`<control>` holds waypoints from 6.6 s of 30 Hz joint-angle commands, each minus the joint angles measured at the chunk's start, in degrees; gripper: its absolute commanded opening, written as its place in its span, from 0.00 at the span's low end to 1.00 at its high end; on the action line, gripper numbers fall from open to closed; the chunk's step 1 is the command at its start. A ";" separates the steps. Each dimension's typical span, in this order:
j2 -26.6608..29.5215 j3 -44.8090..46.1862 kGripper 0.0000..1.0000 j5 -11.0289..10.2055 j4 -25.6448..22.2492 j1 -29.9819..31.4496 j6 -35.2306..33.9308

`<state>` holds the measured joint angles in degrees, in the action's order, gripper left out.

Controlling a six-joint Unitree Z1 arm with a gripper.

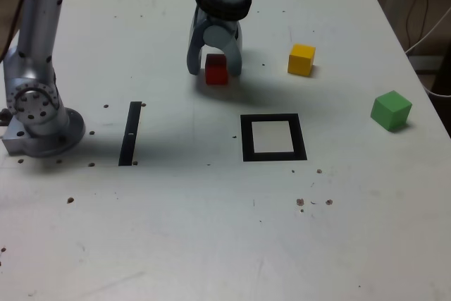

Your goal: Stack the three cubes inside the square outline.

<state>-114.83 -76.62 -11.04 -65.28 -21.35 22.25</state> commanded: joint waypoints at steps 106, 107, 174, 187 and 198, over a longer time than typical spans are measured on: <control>-6.30 -13.78 0.53 5.72 -5.66 26.63 -25.15; -6.23 -13.75 0.58 5.77 -5.87 26.64 -25.10; -13.16 -31.33 0.85 -1.22 -9.49 6.98 7.32; -16.02 -30.81 0.75 -2.14 -6.13 7.38 7.06; -15.89 -31.88 0.48 -3.27 -6.45 7.38 6.76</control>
<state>-130.74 -108.23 -14.18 -71.73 -13.95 29.07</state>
